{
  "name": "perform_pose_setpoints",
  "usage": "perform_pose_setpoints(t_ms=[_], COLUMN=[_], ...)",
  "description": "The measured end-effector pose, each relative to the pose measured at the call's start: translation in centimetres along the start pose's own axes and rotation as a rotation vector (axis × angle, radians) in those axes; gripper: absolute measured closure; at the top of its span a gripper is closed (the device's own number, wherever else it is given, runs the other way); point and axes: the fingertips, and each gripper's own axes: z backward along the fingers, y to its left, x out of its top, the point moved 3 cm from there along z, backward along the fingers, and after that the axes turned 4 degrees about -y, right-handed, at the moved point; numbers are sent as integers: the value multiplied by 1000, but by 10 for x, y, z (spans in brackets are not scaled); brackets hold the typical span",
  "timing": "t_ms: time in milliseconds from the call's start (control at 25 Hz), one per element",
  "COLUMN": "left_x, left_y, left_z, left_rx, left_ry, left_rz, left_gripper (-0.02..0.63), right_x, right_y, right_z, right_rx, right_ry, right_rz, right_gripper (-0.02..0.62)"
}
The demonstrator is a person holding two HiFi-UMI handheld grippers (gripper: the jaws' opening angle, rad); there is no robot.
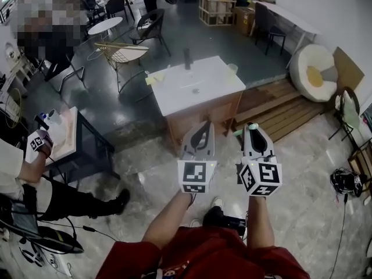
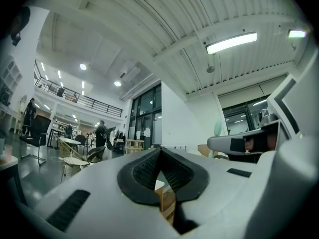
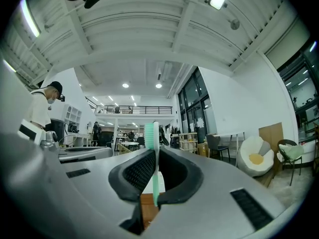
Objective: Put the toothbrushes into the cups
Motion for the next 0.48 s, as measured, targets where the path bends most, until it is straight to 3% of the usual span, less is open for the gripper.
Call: perform_pose_setpoints(t_ms=[480], left_x=[-29], left_y=[-5], left_z=[-88], left_rx=[4], left_ry=[27], left_rz=[-18], left_gripper=[578], right_x=[-22], right_y=[-64], right_z=[-67], right_rx=[10], right_ry=[9], right_rz=[-39], right_gripper=[551])
